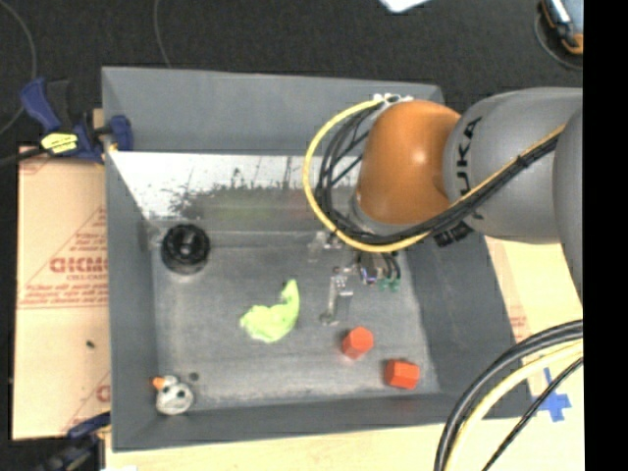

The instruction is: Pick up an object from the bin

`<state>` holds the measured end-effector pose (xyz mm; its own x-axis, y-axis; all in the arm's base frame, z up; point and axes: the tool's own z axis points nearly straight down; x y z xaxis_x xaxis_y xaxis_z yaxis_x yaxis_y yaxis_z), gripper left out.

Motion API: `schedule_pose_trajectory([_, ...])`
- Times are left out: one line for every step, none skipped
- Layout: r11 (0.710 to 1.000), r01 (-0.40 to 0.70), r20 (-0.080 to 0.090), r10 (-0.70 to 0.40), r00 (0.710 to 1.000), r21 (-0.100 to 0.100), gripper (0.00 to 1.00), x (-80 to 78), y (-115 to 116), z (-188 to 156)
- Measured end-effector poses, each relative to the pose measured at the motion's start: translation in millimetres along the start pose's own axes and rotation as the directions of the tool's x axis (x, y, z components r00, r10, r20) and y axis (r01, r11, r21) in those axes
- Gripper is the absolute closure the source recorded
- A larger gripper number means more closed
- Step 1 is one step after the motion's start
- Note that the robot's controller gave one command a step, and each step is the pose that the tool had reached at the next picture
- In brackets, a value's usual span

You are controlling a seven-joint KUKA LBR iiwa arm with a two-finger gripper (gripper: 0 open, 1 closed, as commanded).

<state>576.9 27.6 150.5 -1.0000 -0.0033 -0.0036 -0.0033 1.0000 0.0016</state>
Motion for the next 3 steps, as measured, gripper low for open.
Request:
schedule_pose_trajectory([1.0, 0.0, 0.0, 0.0, 1.0, 0.0, 0.0, 0.0, 0, 0])
schedule_pose_trajectory([0.963, 0.268, -0.003, -0.268, 0.963, -0.001, 0.0, 21.5, -30, -58])
schedule_pose_trajectory([0.966, 0.259, 0.008, -0.259, 0.966, 0.001, 0.0, 39.7, 28, -3])
